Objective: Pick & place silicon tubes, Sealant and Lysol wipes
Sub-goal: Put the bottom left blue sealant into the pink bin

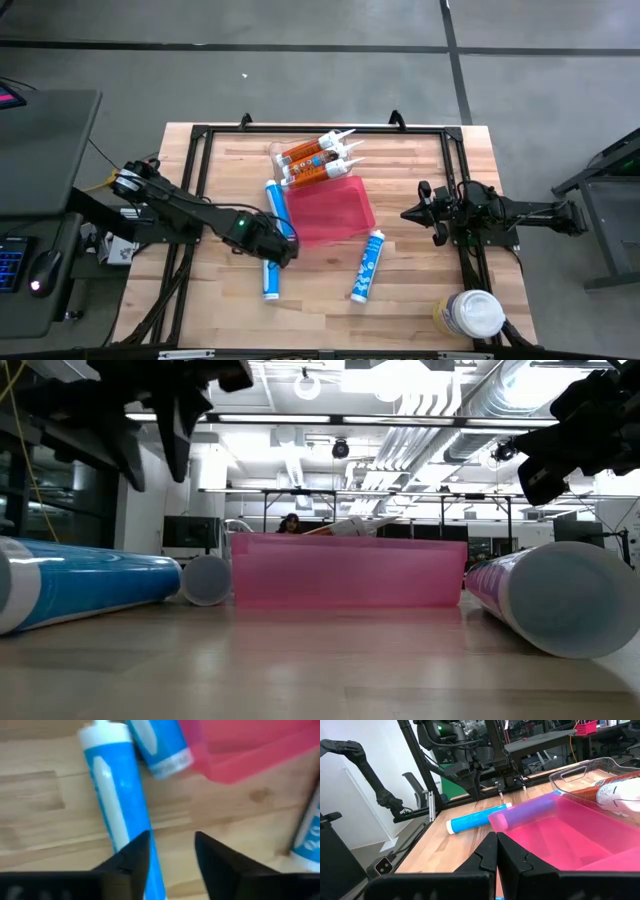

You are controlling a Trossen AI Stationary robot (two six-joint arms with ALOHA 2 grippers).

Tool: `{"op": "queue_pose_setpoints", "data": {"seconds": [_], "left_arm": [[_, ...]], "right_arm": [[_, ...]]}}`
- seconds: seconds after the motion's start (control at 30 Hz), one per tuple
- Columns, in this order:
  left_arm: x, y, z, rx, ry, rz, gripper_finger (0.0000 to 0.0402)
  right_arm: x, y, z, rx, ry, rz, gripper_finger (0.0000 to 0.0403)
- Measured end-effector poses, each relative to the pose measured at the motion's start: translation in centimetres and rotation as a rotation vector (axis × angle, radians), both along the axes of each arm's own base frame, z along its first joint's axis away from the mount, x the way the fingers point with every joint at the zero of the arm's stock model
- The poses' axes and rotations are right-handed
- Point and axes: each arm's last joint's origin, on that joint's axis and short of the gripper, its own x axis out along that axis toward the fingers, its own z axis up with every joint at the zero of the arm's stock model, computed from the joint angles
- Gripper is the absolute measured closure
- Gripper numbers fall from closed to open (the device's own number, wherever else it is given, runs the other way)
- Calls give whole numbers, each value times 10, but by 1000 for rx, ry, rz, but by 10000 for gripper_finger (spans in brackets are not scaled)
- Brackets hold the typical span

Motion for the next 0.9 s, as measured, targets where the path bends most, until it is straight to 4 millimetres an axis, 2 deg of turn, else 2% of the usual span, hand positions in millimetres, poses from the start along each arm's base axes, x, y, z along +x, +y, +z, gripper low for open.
{"op": "queue_pose_setpoints", "data": {"seconds": [0.2, 0.37, 0.57, 0.9], "left_arm": [[-8, -2, -18, -68, 75, 19, 149], [-13, -10, -31, -78, 58, 16, 103], [-23, -21, -44, -45, 58, 50, 92], [-5, -32, -71, -96, 52, 72, 92]], "right_arm": [[0, 0, 0, 0, 0, 0, 402], [0, 0, 0, 0, 0, 0, 402], [0, 0, 0, 0, 0, 0, 402], [0, 0, 0, 0, 5, 0, 402]]}}
